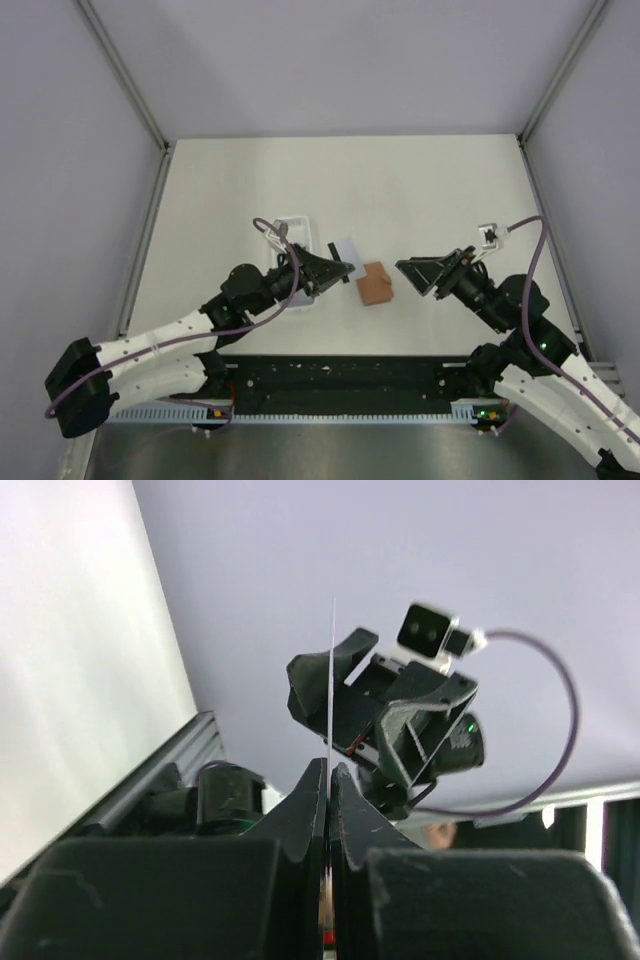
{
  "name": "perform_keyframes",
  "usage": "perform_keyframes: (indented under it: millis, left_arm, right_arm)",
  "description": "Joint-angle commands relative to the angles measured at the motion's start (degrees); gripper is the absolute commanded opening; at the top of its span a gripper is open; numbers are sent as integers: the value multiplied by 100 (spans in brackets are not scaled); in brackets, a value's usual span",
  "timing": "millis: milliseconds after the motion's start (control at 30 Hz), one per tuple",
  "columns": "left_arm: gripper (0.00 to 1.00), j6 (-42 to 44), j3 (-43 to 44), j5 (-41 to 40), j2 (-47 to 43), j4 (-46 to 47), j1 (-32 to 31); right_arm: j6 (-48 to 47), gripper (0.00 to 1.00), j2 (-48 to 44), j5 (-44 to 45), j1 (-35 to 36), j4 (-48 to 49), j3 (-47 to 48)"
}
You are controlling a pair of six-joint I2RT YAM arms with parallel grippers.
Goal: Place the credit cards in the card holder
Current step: Pick up the credit card from the storage box.
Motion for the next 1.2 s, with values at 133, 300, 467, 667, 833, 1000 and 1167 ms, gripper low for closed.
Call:
perform_keyframes:
  millis: [133,300,467,667,833,1000,1167]
  left_arm:
    - [0,-2535,300,-216,-827,-1887,175]
    - [0,-3441,423,286,-677,-1903,184]
    - [0,-3978,248,252,-773,-1457,184]
    - [0,-4022,150,84,-862,-1341,184]
    - [0,-3970,168,163,-748,-1245,192]
    - [0,-3900,177,190,-686,-1130,192]
    - [0,-2788,404,102,-651,-1043,192]
  right_arm:
    - [-105,67,-114,511,-34,-434,316]
    - [18,66,-149,528,-34,-461,237]
    - [141,66,-175,493,-34,-470,149]
    - [159,66,-193,484,-34,-470,114]
    - [141,66,-193,484,-25,-461,131]
    - [141,66,-219,475,-34,-470,131]
    - [115,66,-211,484,-34,-461,96]
